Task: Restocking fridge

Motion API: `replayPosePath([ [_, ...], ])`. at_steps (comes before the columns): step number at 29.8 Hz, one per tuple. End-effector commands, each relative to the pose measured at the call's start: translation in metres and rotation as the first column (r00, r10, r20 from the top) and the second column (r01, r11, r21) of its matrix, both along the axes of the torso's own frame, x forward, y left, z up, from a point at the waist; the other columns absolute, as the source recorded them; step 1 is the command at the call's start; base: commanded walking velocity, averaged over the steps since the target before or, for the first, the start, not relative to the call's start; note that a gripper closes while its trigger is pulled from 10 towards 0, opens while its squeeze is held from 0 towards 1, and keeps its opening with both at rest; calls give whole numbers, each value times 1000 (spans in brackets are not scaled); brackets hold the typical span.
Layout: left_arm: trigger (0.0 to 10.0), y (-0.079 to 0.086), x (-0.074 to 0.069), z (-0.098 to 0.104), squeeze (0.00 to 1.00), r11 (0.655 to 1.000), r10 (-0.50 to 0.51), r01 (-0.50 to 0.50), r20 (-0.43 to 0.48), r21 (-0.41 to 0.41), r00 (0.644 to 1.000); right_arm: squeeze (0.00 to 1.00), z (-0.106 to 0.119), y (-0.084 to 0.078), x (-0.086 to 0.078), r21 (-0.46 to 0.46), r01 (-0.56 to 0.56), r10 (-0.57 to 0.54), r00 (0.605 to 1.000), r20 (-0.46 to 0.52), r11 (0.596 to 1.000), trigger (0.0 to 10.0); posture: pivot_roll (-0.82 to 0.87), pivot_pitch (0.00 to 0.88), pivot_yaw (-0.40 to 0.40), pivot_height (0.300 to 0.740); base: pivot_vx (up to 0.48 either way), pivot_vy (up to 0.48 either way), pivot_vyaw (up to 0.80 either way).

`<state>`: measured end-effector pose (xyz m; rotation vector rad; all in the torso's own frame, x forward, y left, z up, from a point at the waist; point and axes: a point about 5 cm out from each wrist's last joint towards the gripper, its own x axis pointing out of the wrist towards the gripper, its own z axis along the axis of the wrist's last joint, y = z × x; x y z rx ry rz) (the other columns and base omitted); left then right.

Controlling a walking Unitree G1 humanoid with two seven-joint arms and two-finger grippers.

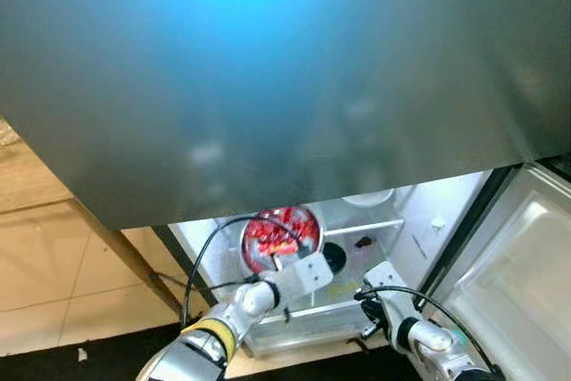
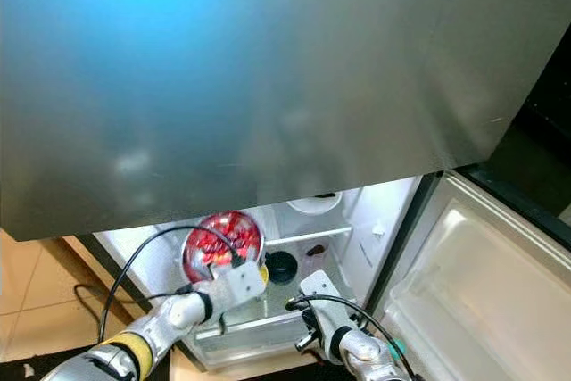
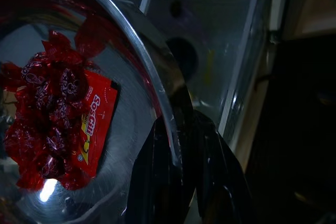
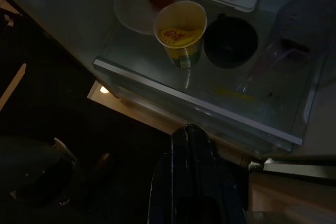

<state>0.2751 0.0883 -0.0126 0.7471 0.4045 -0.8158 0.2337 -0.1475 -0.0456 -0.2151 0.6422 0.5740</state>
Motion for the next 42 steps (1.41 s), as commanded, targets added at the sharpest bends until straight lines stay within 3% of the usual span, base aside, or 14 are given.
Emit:
replayPosePath([
  [1, 10000, 1, 9, 9, 0, 1000, -14, 14, 55, 4, 998, 0, 1, 5, 0, 28, 7, -7, 1000, 13, 1000, 10000, -96, 42, 72, 680, 0, 0, 0],
  [12, 10000, 5, 16, 15, 0, 999, -36, 35, 58, 15, 998, 0, 13, 15, 10, 6, -39, 37, 988, 149, 999, 10000, -99, 70, 98, 645, 0, 0, 0],
  [18, 10000, 11, 11, 10, 0, 995, -82, 83, -6, 51, 997, 0, 28, 23, 21, 45, -60, 46, 964, 262, 997, 10000, -100, 74, 104, 605, 0, 0, 0],
  [25, 10000, 13, 9, 8, 0, 989, -124, 126, -28, 79, 992, 0, 34, 25, 23, 58, -71, 51, 954, 297, 996, 10000, -99, 80, 105, 605, 0, 0, 0],
  [35, 10000, 5, 32, 39, 0, 959, -272, 266, 49, 100, 961, 0, 39, 19, 27, 36, -59, 43, 937, 345, 998, 10000, -97, 83, 110, 605, 0, 0, 0],
  [39, 10000, 2, 34, 44, 0, 944, -318, 313, 43, 103, 947, 0, 41, 16, 28, 30, -53, 39, 935, 353, 998, 10000, -96, 80, 111, 605, 0, 0, 0],
  [42, 10000, -5, 38, 58, 0, 902, -423, 418, 35, 105, 905, 0, 42, 11, 29, 22, -43, 33, 933, 359, 999, 10000, -96, 72, 112, 605, 0, 0, 0],
])
